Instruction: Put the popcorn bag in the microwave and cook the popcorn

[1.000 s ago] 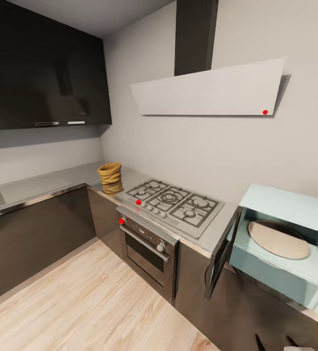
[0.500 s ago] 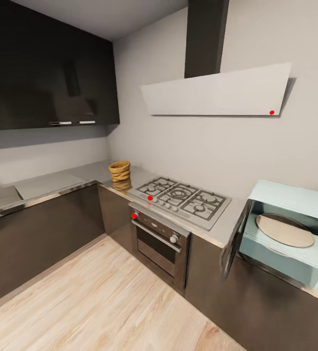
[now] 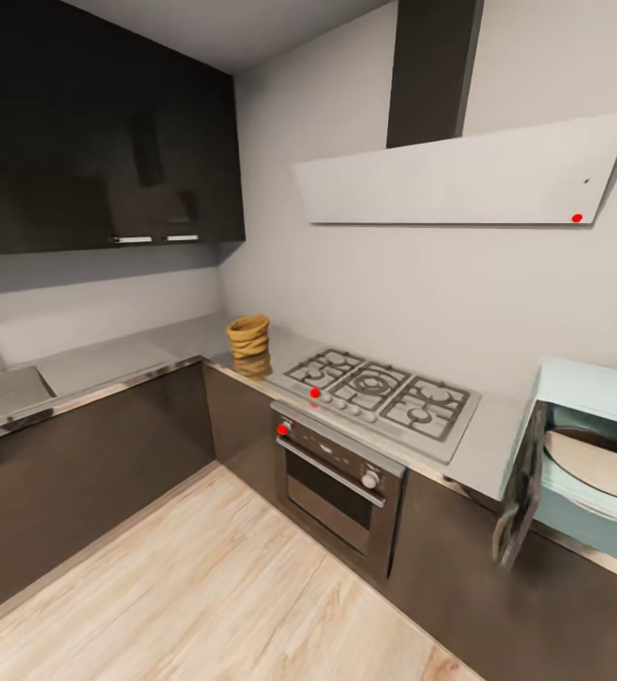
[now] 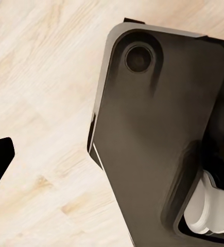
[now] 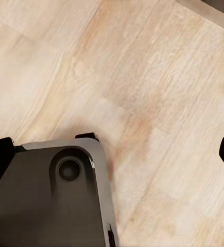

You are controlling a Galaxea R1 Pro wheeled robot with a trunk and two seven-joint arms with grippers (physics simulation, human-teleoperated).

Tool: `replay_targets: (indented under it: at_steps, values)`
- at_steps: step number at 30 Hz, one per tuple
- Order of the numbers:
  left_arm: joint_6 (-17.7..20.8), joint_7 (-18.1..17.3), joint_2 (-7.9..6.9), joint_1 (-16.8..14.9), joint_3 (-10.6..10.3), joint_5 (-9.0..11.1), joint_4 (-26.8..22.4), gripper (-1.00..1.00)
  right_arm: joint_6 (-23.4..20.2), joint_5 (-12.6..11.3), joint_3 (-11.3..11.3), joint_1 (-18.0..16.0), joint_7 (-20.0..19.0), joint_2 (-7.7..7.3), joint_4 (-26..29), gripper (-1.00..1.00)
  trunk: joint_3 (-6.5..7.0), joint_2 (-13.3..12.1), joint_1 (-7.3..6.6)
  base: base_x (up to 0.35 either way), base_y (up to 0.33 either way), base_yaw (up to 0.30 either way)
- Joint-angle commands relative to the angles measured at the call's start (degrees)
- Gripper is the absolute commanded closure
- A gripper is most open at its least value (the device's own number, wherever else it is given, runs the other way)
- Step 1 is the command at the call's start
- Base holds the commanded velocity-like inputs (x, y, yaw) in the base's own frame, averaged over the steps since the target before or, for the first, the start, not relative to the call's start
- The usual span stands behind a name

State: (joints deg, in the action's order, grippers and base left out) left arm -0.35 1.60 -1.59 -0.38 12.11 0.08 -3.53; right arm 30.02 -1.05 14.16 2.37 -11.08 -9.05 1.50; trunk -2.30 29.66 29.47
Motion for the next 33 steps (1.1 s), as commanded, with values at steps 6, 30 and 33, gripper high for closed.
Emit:
replay_targets:
  at_steps: [6, 30, 33]
  values:
    - [0.1, 0.1, 0.06, 0.0, 0.2, 0.0, 0.0, -1.0, -0.1, -0.1, 0.0, 0.0, -0.5, 0.0, -1.0, -1.0, -0.1, 0.1, 0.05, 0.25, 0.263, 0.0]
    - [0.5, 0.0, 0.1, 0.0, -0.1, 0.0, 0.0, -1.0, 0.2, -0.1, -16.5, 0.0, 7.5, -0.09, -5.5, -1.0, -0.1, 0.1, 0.05, 0.259, 0.251, 0.0]
    - [0.5, 0.0, 0.1, 0.0, -0.1, 0.0, 0.0, -1.0, -0.2, -0.2, -16.5, 0.0, 9.1, -0.09, -4.7, -1.0, -0.1, 0.1, 0.05, 0.266, 0.243, 0.0]
